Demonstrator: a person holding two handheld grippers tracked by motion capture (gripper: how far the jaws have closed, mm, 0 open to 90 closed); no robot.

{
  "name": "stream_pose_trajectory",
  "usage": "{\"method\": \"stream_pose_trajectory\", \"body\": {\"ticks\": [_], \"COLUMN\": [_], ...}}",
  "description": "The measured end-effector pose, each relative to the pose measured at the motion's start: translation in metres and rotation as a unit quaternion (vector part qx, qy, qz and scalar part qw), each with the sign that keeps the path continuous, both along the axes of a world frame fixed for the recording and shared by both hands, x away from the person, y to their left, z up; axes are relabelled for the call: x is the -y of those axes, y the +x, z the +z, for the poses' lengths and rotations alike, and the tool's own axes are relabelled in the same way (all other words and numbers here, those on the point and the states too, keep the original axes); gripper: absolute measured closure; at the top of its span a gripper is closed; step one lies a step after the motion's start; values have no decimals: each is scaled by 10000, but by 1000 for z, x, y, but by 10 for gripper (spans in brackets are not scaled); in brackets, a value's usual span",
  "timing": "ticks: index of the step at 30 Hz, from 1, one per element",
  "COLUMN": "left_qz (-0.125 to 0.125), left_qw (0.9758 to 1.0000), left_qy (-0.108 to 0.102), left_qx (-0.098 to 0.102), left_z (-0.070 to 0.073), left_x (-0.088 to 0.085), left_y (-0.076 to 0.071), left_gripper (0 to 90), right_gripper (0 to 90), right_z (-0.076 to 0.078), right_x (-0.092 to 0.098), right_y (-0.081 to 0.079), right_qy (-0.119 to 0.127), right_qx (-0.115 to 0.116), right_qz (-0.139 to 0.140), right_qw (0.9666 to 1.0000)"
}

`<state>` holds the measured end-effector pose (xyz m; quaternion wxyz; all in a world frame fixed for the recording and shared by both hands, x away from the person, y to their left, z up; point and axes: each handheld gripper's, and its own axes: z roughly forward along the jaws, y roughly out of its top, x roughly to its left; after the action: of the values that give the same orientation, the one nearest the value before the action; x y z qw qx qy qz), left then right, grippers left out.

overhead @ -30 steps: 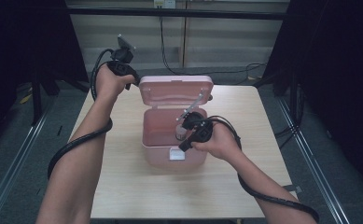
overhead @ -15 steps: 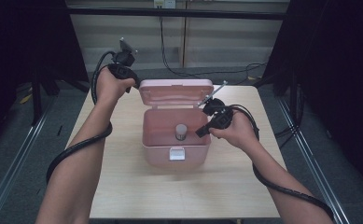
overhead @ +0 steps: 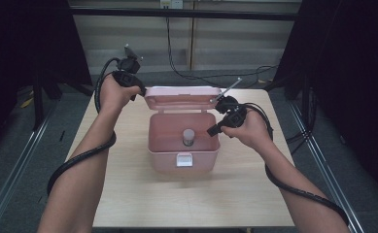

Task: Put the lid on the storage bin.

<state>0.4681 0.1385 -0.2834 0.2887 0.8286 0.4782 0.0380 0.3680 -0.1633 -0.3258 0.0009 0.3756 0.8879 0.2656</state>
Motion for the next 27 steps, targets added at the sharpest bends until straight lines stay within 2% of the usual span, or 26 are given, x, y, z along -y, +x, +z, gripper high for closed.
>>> {"method": "stream_pose_trajectory", "body": {"ticks": [8, 14, 20, 27], "left_qz": [23, 24, 33, 181], "left_qw": [9999, 9999, 10000, 9998], "left_qy": [-69, -38, 21, 17], "left_qx": [-71, -113, -65, -30], "left_z": [-3, -6, -9, -13], "left_x": [-2, -2, -4, -10], "left_y": [-3, -4, -6, -8], "left_gripper": [900, 900, 900, 824], "right_gripper": [900, 900, 900, 900], "right_z": [3, 3, 2, 1], "right_x": [3, 5, 8, 11], "right_y": [1, 2, 1, -5], "right_qy": [-2, -45, -73, -124], "right_qx": [47, 41, 13, 32], "right_qz": [-80, -84, -79, -62], "right_qw": [10000, 9999, 9999, 9999]}}
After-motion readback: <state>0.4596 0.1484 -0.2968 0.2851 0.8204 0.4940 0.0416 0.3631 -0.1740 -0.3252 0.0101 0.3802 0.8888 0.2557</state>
